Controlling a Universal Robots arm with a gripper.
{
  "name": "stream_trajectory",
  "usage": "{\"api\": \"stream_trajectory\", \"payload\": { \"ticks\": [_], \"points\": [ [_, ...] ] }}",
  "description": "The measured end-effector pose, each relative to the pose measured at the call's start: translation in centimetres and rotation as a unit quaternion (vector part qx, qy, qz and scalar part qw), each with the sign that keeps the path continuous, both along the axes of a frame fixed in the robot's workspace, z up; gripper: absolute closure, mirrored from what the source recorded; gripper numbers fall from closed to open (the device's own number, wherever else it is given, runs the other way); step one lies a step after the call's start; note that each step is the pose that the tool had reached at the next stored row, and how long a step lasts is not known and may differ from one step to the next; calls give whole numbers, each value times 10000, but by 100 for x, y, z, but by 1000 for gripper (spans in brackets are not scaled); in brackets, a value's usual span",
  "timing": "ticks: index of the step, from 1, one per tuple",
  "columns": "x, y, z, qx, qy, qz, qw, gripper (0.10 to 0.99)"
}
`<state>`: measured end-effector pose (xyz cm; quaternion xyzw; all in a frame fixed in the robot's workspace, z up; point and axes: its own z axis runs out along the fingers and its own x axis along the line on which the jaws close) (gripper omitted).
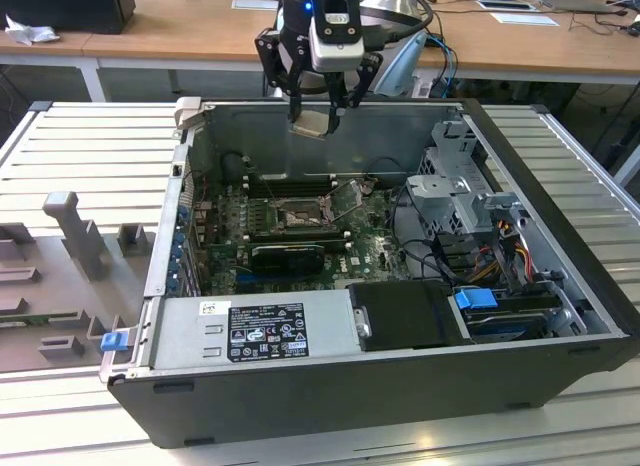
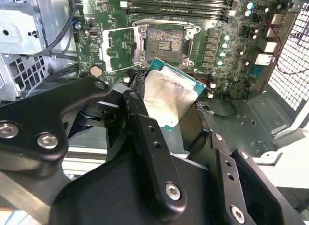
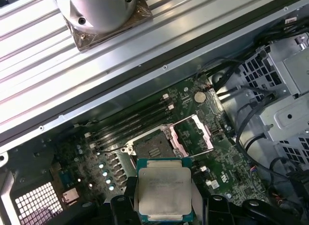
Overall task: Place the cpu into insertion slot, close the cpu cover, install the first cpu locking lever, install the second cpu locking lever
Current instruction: 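Place the cpu into insertion slot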
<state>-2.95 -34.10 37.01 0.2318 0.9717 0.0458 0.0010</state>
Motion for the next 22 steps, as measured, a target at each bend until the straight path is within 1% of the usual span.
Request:
{"api": "stream_trajectory", "payload": {
  "ticks": [6,22],
  "points": [
    [0,0,-3,0,0,-190,9998,557],
    [0,0,-9,0,0,-488,9988,557]
  ]
}}
